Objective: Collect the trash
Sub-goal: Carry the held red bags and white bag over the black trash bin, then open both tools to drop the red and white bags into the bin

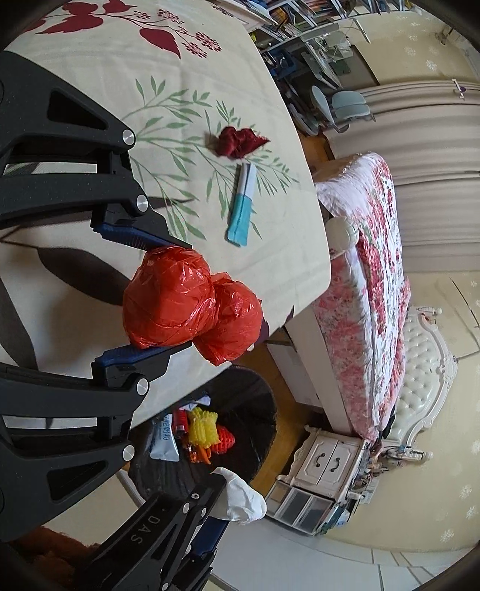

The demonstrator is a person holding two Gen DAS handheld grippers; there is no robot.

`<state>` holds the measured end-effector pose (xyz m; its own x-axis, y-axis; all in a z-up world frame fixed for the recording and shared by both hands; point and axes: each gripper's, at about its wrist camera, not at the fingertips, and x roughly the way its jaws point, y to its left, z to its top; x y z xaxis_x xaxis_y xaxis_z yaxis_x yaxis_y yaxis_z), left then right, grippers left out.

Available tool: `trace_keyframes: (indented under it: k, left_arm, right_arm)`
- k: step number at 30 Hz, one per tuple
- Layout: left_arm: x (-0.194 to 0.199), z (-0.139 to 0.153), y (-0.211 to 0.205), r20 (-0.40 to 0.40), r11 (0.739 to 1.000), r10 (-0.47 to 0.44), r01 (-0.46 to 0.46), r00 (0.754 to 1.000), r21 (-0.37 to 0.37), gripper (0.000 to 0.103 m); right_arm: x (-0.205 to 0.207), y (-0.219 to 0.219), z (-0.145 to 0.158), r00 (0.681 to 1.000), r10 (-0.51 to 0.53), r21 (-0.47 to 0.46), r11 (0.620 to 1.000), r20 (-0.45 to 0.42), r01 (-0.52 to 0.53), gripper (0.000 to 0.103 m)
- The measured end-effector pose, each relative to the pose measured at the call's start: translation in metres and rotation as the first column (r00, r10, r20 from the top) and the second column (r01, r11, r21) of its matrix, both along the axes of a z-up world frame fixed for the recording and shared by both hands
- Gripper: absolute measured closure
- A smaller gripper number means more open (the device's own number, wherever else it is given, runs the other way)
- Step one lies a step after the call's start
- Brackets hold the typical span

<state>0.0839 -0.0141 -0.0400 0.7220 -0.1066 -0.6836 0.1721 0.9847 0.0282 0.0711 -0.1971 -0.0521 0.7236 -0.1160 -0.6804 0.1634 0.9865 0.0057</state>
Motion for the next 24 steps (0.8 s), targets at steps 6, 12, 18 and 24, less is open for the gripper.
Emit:
trace_keyframes:
  k: [6, 12, 18, 24]
  left_arm:
    - [0.025, 0.0, -0.035, 0.0, 0.999, -0.047, 0.047, 0.999, 0.007, 0.06]
    - [0.044, -0.001, -0.058, -0.002, 0.998, -0.067, 0.067, 0.998, 0.013, 0.06]
    - [0.061, -0.007, -0.075, -0.012, 0.996, -0.088, 0.088, 0.996, 0.026, 0.06]
    - [0.072, -0.012, -0.091, -0.023, 0.994, -0.102, 0.103, 0.995, 0.039, 0.06]
  right_arm:
    - [0.014, -0.023, 0.0, 0.998, -0.066, -0.005, 0.998, 0.012, 0.066, 0.059]
    - [0.028, -0.039, -0.005, 0.993, -0.116, -0.018, 0.993, 0.012, 0.116, 0.059]
    - [0.039, -0.049, -0.011, 0.99, -0.144, -0.007, 0.99, 0.002, 0.144, 0.059]
    - [0.043, -0.06, -0.016, 0.986, -0.169, -0.001, 0.986, -0.008, 0.169, 0.059]
